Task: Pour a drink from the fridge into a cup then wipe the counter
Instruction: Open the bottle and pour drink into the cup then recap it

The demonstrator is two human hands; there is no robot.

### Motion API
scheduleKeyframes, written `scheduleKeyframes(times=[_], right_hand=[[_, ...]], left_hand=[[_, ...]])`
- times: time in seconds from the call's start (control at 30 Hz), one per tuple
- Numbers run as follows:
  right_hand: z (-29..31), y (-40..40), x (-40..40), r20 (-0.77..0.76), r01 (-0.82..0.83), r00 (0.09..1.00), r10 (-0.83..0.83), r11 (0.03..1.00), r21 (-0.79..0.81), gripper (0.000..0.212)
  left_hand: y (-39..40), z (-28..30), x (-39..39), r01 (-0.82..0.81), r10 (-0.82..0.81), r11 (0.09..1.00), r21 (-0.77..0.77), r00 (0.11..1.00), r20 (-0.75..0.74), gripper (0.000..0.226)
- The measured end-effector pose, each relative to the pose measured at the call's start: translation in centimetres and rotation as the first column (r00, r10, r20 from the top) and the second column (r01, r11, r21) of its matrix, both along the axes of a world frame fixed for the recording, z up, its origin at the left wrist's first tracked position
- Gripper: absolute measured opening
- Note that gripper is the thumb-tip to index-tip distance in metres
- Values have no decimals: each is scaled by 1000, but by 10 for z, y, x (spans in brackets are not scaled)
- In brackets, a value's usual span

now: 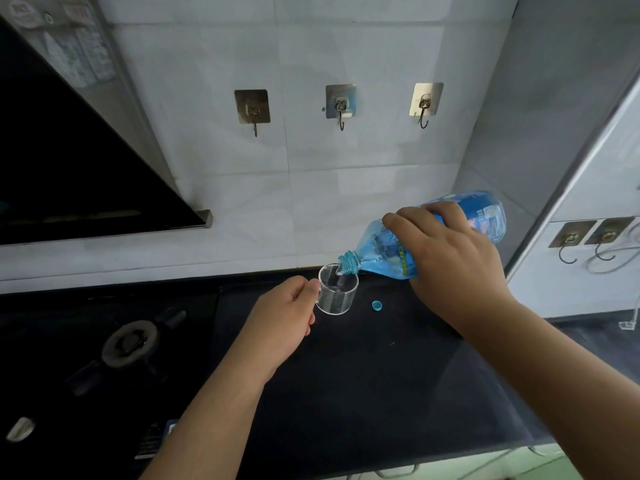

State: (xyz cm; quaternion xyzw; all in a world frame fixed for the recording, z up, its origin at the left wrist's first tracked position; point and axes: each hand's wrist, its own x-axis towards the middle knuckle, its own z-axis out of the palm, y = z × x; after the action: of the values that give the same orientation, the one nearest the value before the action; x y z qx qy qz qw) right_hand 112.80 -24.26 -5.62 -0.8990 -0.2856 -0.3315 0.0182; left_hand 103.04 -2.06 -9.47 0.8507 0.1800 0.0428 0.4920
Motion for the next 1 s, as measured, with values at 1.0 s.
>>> scheduleKeyframes(times=[1.0], right_hand=[[-1,-2,21,34,27,999,-27,1000,-3,70]], left_hand=[[-2,-9,12,-53,54,993,-103,999,4,41]])
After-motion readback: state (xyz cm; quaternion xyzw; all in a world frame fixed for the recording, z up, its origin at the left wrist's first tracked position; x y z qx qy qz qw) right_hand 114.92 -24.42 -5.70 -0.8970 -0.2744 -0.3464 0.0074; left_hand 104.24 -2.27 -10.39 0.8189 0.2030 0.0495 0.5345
